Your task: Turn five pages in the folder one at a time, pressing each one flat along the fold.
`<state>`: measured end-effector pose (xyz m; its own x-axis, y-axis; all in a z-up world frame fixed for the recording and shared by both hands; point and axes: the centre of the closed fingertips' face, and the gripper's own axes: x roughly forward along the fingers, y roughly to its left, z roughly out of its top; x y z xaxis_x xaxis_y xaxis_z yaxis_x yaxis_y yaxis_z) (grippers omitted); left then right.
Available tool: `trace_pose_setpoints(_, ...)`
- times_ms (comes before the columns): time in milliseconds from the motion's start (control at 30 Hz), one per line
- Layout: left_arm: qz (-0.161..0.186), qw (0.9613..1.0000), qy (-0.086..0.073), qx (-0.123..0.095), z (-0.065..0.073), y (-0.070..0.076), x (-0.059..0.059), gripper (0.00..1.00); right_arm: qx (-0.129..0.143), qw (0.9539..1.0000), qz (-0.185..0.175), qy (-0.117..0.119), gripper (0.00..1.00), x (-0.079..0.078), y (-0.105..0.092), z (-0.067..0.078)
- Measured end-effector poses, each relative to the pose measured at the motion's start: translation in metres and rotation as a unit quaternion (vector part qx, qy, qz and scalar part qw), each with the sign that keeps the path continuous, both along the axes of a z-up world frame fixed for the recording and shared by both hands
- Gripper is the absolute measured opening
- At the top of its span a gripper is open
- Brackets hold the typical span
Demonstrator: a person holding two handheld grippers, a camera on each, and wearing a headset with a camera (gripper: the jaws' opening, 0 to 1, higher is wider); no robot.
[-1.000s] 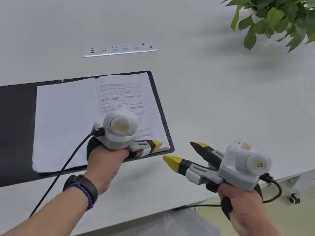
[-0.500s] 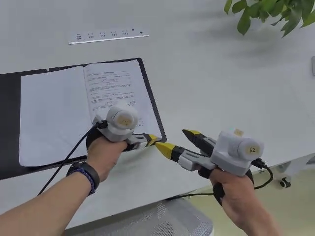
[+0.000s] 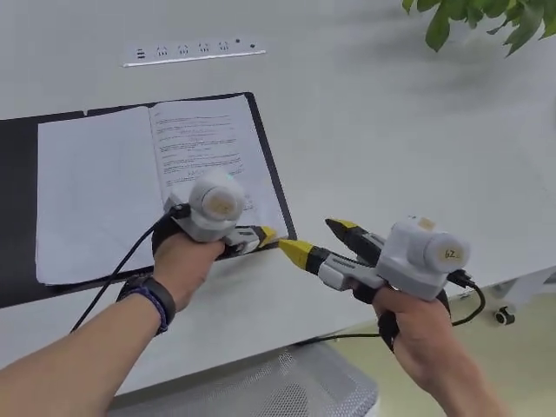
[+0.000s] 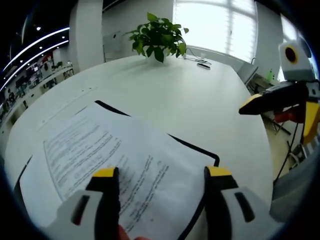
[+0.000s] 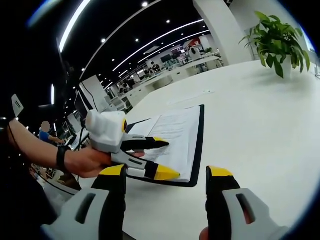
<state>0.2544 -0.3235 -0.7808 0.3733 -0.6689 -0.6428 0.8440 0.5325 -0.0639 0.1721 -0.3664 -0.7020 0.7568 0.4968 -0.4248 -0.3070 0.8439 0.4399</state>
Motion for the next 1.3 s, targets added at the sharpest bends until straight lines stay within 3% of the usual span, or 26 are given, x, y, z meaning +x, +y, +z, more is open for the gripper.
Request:
trace_pose_setpoints(400,0.029,0.9992,0.017,-0.023,0.004,0.009,0.002,0.59,0.006,1.0000,0.001,0.002,0.61,0.001,0.003,-0.003)
trace_pose_setpoints(500,0.029,0.9994,0.013,-0.016,0.003,0.015,-0.001,0.53,0.007,1.0000,0.003,0.001,0.60,0.003,0.005,-0.003)
trace_pose_setpoints(567,0.035,0.9988,0.019,-0.027,0.006,0.017,-0.005,0.51,0.008,1.0000,0.004,-0.001,0.60,0.005,0.007,-0.004)
trace_pose_setpoints(733,0.056,0.9972,0.027,-0.042,0.007,0.027,-0.001,0.42,0.019,0.9998,0.012,-0.002,0.59,0.016,0.016,-0.006)
trace_pose_setpoints(900,0.060,0.9969,0.028,-0.042,0.010,0.032,-0.006,0.36,0.003,0.9991,0.041,-0.011,0.57,0.034,0.029,-0.003)
trace_pose_setpoints(1067,0.066,0.9962,0.030,-0.047,0.009,0.033,-0.007,0.36,0.017,0.9991,0.037,-0.014,0.56,0.064,0.031,-0.009)
trace_pose_setpoints(1167,0.071,0.9958,0.030,-0.050,0.010,0.033,-0.009,0.36,0.031,0.9992,0.025,-0.003,0.55,0.083,0.032,-0.019)
trace_pose_setpoints(1300,0.068,0.9960,0.032,-0.047,0.011,0.032,-0.012,0.37,0.030,0.9990,0.034,0.008,0.55,0.096,0.036,-0.029)
